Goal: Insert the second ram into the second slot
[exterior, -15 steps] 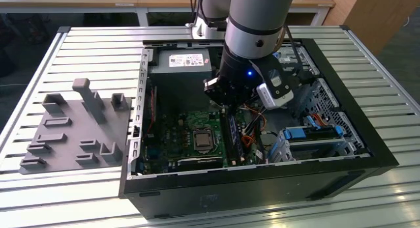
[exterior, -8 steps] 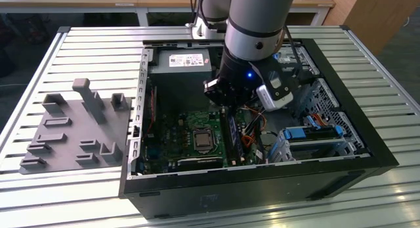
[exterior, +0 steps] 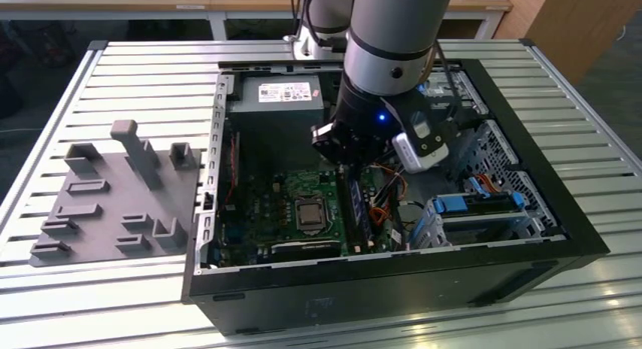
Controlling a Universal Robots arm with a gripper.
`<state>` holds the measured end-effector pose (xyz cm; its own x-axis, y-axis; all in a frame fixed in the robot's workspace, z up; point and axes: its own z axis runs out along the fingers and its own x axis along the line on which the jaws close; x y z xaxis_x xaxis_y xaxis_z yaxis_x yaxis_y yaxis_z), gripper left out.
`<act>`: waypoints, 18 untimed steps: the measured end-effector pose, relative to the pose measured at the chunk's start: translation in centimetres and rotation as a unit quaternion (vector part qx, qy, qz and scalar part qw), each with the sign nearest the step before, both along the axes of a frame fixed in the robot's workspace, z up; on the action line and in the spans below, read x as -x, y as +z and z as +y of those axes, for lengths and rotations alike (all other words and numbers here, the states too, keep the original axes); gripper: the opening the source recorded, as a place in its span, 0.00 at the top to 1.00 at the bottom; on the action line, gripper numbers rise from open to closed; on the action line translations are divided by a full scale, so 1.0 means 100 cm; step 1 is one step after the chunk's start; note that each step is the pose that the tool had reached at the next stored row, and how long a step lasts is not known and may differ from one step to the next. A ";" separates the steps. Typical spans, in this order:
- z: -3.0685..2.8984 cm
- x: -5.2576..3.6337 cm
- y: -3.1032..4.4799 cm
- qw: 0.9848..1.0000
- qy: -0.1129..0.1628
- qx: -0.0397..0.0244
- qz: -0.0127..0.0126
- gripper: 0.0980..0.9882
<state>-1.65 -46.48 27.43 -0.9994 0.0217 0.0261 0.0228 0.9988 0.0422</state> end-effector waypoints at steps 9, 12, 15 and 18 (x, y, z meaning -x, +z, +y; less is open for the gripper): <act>0.0000 0.0000 -0.0033 1.000 0.000 0.000 0.000 0.96; 0.0000 0.0000 -0.0038 1.000 0.000 0.000 0.000 0.96; 0.0000 0.0000 -0.0045 1.000 0.000 0.000 0.000 0.96; 0.0000 0.0000 -0.0051 1.000 0.000 0.000 0.000 0.96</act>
<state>-1.65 -46.48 26.92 -0.9994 0.0213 0.0271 0.0224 0.9989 0.0421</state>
